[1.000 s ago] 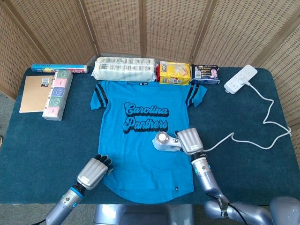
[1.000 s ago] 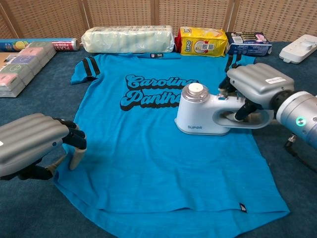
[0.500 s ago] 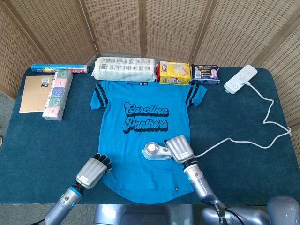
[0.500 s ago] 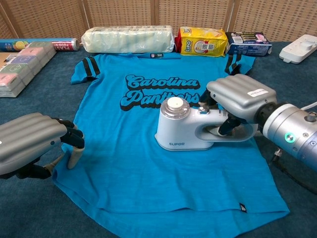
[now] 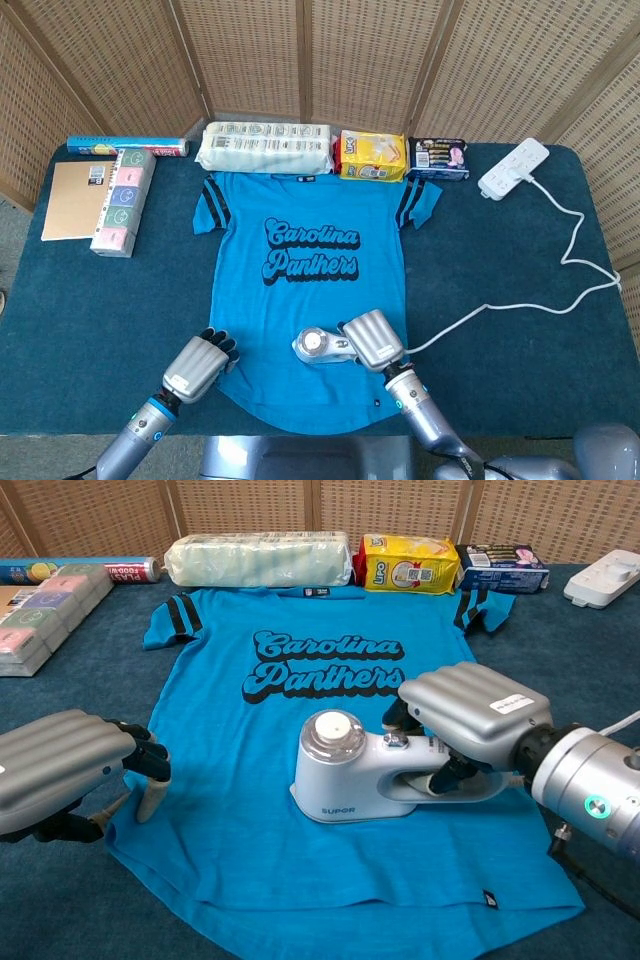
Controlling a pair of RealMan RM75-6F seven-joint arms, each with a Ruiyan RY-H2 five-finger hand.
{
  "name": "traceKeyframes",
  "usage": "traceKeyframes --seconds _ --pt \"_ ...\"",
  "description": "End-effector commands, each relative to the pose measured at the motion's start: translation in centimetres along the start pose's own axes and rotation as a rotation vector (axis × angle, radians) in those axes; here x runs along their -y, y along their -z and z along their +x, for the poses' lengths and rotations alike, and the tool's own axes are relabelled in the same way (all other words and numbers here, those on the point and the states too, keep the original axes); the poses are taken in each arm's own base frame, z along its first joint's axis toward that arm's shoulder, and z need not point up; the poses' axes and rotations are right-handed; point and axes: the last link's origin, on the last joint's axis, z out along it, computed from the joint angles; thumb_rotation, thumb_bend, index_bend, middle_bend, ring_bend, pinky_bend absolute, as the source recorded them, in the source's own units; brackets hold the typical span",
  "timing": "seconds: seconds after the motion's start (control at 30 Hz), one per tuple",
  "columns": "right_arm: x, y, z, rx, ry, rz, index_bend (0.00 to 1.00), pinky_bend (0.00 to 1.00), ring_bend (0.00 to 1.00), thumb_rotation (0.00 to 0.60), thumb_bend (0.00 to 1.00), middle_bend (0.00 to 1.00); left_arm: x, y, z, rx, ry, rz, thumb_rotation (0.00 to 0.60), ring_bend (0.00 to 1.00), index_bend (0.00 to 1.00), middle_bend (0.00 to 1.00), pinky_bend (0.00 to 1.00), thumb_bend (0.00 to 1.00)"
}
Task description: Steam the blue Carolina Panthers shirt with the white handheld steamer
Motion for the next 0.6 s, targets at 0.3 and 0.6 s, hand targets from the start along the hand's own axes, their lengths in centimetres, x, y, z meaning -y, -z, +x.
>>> traceKeyframes --seconds 0.3,0.6 --pt "0.7 1.1 -0.4 0.038 -0.003 0.03 0.66 0.77 0.79 0.6 0.33 0.72 0.0 0.0 0.0 0.003 -0.001 0.0 0.6 0.32 0.61 0.45 0.33 0.56" --pt "0.9 1.6 -0.3 0.048 -0.006 0.043 0.66 0.77 0.79 0.6 0.33 0.72 0.0 0.0 -0.1 0.004 -0.002 0.0 0.6 0.32 0.61 0.45 0.33 0.56"
